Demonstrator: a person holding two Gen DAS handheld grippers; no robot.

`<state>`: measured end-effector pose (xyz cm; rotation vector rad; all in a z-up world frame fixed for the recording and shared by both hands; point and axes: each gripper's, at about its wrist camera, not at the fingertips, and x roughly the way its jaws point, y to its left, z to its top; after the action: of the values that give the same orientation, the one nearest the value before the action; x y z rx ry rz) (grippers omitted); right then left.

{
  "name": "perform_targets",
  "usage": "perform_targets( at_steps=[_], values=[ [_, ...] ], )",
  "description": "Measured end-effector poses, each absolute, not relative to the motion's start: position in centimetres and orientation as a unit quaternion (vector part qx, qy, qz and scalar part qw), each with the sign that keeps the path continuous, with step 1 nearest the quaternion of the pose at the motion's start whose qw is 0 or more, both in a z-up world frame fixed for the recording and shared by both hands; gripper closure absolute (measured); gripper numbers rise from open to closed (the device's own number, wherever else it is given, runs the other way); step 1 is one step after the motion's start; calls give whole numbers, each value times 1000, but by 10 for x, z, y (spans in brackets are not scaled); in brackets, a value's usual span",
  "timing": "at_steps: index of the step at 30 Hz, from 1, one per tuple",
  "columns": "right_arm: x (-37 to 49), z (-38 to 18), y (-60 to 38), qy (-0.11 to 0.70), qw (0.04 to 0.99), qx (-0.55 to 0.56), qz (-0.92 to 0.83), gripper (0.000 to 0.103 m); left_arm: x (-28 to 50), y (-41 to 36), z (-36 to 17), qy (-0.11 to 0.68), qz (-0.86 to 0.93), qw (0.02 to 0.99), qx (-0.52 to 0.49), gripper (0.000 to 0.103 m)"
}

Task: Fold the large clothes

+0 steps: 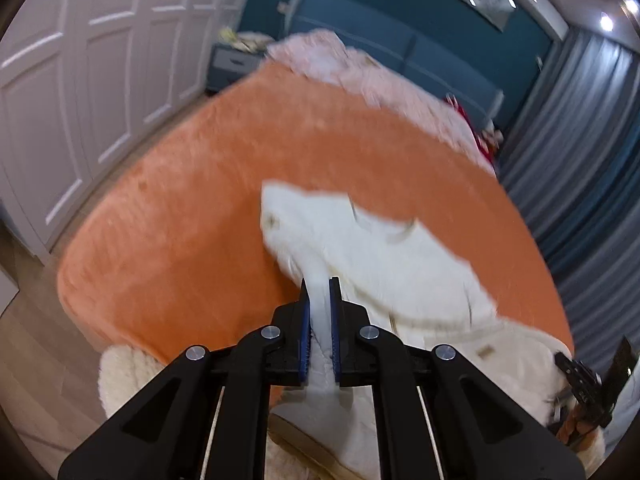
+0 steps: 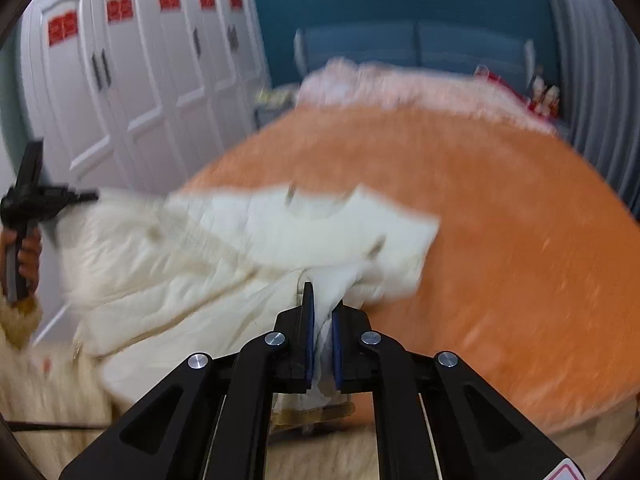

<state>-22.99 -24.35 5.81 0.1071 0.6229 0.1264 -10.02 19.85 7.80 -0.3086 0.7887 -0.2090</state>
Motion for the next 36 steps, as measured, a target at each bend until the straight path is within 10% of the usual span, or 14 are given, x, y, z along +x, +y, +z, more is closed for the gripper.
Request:
perform_targets(
  at_steps=[11, 15, 20, 36],
  values=[
    [-53, 24, -305, 273, 949, 156, -31, 96, 70, 180, 27, 391, 25, 913, -114, 92],
    [-27, -1, -313, 291, 934, 206, -32, 91, 106, 172, 3, 381, 100, 916, -73, 58],
    [-58, 23, -294, 183, 963, 195, -41, 35, 102, 173, 21, 347, 81, 931, -77, 39],
    [34, -52, -297, 352, 922, 122, -104, 36, 168, 133, -89, 478, 59, 876, -24, 32]
  ],
)
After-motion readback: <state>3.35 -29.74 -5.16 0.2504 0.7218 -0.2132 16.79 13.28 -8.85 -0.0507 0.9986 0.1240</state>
